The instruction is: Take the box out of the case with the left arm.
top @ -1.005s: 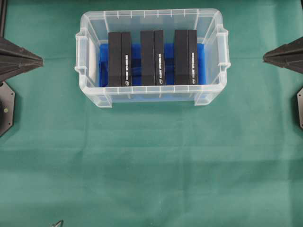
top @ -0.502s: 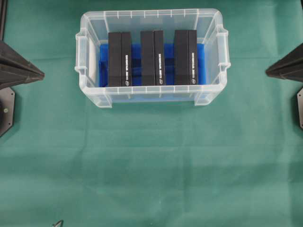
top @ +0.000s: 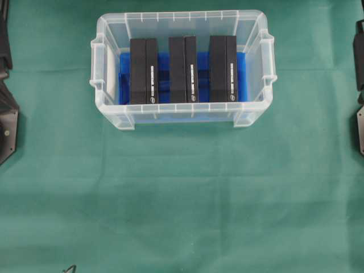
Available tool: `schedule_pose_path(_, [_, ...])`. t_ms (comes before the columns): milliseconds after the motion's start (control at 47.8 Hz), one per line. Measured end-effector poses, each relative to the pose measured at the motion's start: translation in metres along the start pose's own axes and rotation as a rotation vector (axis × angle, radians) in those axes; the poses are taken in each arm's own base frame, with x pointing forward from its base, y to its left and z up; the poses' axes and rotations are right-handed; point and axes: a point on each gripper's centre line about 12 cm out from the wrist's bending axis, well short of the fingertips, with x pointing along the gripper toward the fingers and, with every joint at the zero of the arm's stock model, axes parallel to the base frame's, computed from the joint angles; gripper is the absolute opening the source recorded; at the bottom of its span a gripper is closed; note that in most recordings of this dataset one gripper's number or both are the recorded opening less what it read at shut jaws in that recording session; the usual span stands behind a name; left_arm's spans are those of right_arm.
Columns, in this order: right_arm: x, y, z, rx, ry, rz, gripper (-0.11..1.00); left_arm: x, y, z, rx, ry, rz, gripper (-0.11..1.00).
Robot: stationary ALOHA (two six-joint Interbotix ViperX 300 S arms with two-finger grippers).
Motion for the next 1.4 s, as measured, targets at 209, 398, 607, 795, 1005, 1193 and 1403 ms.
schedule_pose_path(209, [0.000,-0.001,0.001,0.001,-0.006,-0.008,0.03,0.000,0.000,-0.001,-0.011,0.009,0.003,0.00])
schedule_pose_path(398, [0.000,-0.002,0.001,0.003,-0.006,-0.018,0.03,0.000,0.000,0.000,-0.162,0.009,0.005,0.00])
schedule_pose_path(607, [0.000,-0.003,0.001,0.001,-0.008,-0.028,0.03,0.001,0.006,0.001,-0.613,0.005,0.020,0.00])
schedule_pose_path(795, [-0.001,-0.004,0.001,0.001,-0.010,-0.036,0.03,0.001,0.010,0.000,-1.066,0.004,0.048,0.00])
schedule_pose_path(1005, [0.000,-0.004,0.001,0.002,-0.009,-0.037,0.03,0.001,0.010,-0.002,-1.190,0.017,0.072,0.00])
schedule_pose_path(1193, [-0.001,-0.004,0.001,0.002,-0.011,-0.037,0.03,0.003,0.013,-0.001,-1.127,0.020,0.083,0.00])
schedule_pose_path(1403, [0.001,-0.004,0.002,0.002,-0.005,-0.038,0.03,0.002,0.034,0.006,-1.156,-0.009,0.117,0.00])
